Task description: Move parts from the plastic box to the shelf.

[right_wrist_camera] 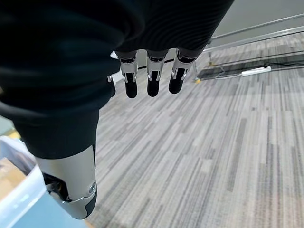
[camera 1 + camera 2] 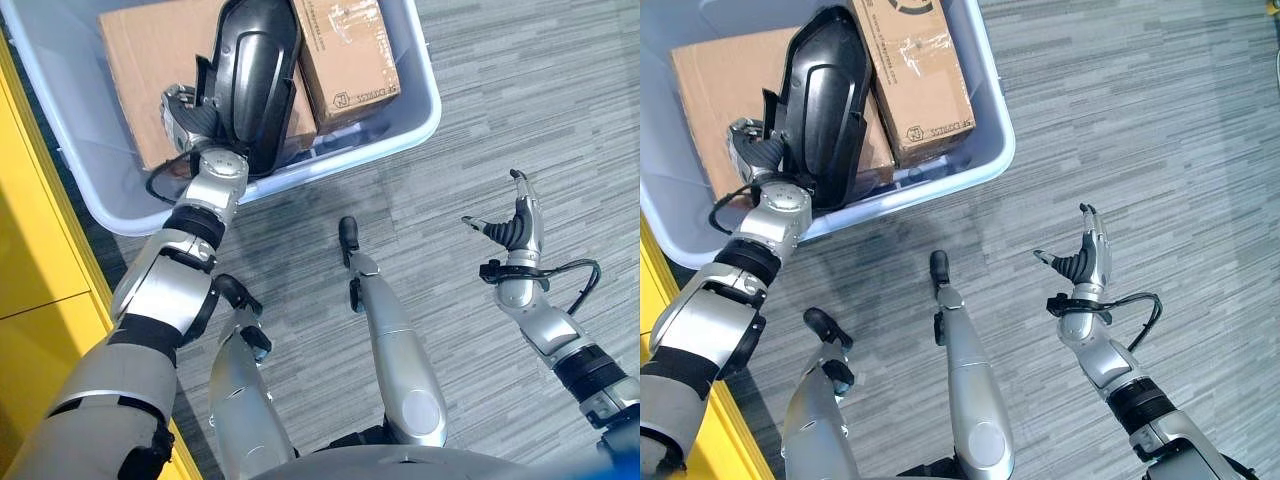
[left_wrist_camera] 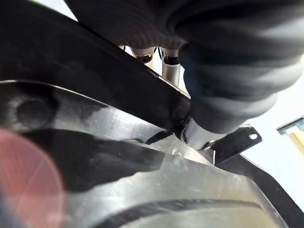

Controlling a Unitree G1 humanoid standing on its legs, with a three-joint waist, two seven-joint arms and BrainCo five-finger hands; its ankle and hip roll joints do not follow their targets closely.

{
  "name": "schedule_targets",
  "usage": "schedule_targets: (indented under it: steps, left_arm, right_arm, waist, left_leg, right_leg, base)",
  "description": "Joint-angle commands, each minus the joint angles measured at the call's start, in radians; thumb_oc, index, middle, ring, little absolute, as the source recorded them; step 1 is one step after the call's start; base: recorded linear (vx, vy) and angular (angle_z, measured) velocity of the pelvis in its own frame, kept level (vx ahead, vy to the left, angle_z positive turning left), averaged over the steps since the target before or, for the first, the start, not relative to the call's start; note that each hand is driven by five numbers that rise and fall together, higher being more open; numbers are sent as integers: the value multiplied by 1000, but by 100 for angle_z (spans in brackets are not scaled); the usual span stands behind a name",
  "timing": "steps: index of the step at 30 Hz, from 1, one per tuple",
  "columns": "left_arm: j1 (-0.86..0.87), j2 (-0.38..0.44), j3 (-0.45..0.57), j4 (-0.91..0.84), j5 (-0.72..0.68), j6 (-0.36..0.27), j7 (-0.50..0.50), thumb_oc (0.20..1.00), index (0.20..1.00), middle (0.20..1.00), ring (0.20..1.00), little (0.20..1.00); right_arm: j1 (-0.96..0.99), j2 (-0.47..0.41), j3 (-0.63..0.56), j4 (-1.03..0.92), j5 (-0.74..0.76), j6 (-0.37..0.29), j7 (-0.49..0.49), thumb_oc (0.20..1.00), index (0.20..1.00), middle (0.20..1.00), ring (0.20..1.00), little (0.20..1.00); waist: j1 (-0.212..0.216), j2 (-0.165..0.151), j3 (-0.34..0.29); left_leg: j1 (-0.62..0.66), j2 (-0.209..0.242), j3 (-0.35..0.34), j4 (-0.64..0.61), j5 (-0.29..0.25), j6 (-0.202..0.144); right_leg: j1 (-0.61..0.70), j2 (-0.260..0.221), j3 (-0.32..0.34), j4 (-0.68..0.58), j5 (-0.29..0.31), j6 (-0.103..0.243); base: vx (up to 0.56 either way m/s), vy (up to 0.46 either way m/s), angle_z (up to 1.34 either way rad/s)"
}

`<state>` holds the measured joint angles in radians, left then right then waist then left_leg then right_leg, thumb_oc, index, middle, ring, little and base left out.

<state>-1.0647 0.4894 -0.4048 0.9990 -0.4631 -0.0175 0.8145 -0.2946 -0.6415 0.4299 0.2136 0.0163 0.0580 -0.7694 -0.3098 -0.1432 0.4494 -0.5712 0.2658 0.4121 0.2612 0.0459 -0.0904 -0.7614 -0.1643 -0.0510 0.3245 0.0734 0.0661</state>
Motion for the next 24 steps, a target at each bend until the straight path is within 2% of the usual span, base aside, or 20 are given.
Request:
schedule_targets:
  steps: [1,5,7,10,16,18,20,24]
  left_arm:
    - [110,-68,89,-61,-6,-88,-16,200,200,200,200,200]
    - [153,-19,135,-159,27,-146,3,200,200,200,200,200]
    - [165,-10,148,-190,28,-155,11,200,200,200,200,200]
    - [174,41,191,-281,82,-189,61,200,200,200,200,200]
    - [149,87,215,-346,129,-212,119,200,200,200,200,200]
    - [138,122,225,-388,117,-246,120,200,200,200,200,200]
    - [138,154,221,-457,101,-229,102,200,200,200,200,200]
    - [174,155,222,-550,57,-221,55,200,200,200,200,200]
  right_arm:
    - [77,-38,-74,-76,-38,-45,-29,1000,1000,1000,1000,1000]
    - [127,-50,-88,-77,-54,-75,-30,1000,1000,1000,1000,1000]
    - [142,-52,-93,-80,-67,-82,-28,1000,1000,1000,1000,1000]
    - [183,-60,-104,-67,-97,-117,-24,1000,1000,1000,1000,1000]
    - [205,-60,-104,-40,-121,-143,-18,1000,1000,1000,1000,1000]
    - [211,-61,-92,-25,-129,-149,-18,1000,1000,1000,1000,1000]
    - [219,-60,-98,-25,-147,-147,7,1000,1000,1000,1000,1000]
    - [223,-52,-97,-17,-153,-160,41,1000,1000,1000,1000,1000]
  waist:
    - [6,11,71]
    - [25,41,71]
    - [28,47,71]
    - [33,71,71]
    - [34,93,55]
    - [36,111,30]
    - [43,131,9]
    - [59,147,-4]
  left_leg:
    - [-12,5,-21,128,-109,5]
    - [94,-10,-20,73,-98,8]
    - [125,-14,-21,58,-95,8]
    - [237,-19,-28,16,-95,10]
    - [304,-25,-36,8,-106,13]
    - [338,-29,-38,-5,-108,13]
    - [355,-33,-48,-13,-107,13]
    - [372,-27,-67,-23,-82,5]
  right_leg:
    - [104,14,-100,-9,-118,7]
    - [200,1,-126,-20,-137,4]
    - [226,-1,-130,-22,-142,3]
    - [333,2,-132,-31,-168,-9]
    - [406,6,-122,-36,-190,-18]
    - [443,2,-120,-48,-199,-22]
    - [466,2,-120,-49,-210,-25]
    - [495,0,-133,-44,-226,-34]
  base:
    - [-33,50,5]
    - [-23,34,7]
    - [1,45,10]
    - [10,39,6]
    - [21,4,0]
    - [60,10,-2]
    - [34,-20,2]
    - [18,-38,9]
